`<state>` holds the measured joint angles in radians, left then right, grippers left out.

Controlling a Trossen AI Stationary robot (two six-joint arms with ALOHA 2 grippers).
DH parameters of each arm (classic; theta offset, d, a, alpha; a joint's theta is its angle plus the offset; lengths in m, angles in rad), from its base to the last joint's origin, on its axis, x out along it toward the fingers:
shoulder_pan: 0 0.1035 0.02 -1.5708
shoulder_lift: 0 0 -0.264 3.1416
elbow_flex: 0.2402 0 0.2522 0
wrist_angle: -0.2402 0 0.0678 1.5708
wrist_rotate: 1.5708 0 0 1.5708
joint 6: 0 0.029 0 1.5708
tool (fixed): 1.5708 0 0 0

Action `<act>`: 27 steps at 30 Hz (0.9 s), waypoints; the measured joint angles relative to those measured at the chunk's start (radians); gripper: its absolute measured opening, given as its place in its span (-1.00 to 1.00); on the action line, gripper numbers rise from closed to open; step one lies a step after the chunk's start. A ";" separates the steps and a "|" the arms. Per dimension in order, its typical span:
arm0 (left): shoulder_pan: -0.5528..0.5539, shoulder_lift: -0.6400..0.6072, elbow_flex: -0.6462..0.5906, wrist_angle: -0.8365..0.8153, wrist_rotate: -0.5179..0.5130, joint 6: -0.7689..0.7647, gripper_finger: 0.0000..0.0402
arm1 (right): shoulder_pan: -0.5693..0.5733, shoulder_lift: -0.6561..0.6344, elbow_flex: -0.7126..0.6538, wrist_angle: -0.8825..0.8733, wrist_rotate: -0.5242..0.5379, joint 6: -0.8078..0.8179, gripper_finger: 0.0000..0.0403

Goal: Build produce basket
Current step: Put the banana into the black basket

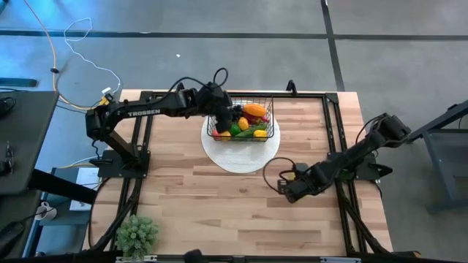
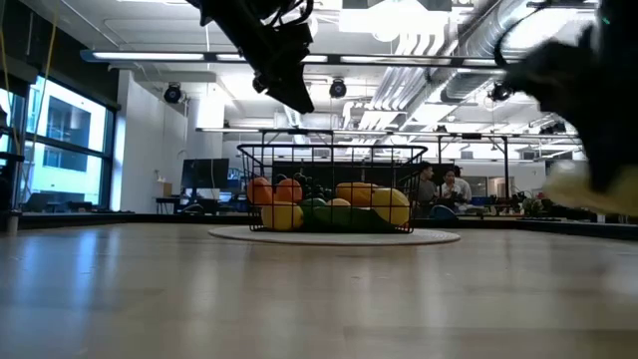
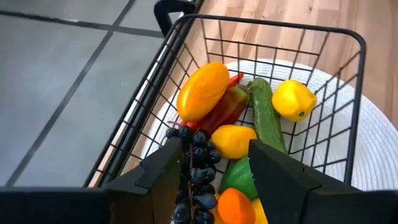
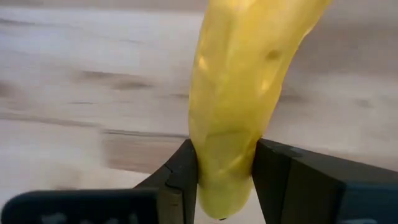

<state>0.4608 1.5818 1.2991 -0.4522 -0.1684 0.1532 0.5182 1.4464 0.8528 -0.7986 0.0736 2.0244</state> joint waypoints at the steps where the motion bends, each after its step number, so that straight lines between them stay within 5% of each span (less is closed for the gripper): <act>1: 0.004 0.000 0.000 0.000 0.000 -0.011 -0.13 | -0.006 0.000 0.022 -0.008 0.036 -0.025 -0.55; 15: 0.051 0.000 0.000 -0.001 0.034 -0.090 -0.13 | -0.158 0.000 0.381 -0.317 0.434 -0.403 -0.57; 21: 0.056 0.000 0.000 -0.011 0.037 -0.140 -0.13 | -0.295 0.000 0.477 -0.340 0.565 -0.769 -0.57; 27: 0.072 0.000 0.026 -0.125 0.038 -0.177 -0.13 | -0.458 0.000 0.504 -0.210 0.569 -1.185 -0.57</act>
<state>0.5325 1.5818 1.3248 -0.5775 -0.1308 -0.0240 0.0601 1.4464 1.3569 -1.0091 0.6427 0.8396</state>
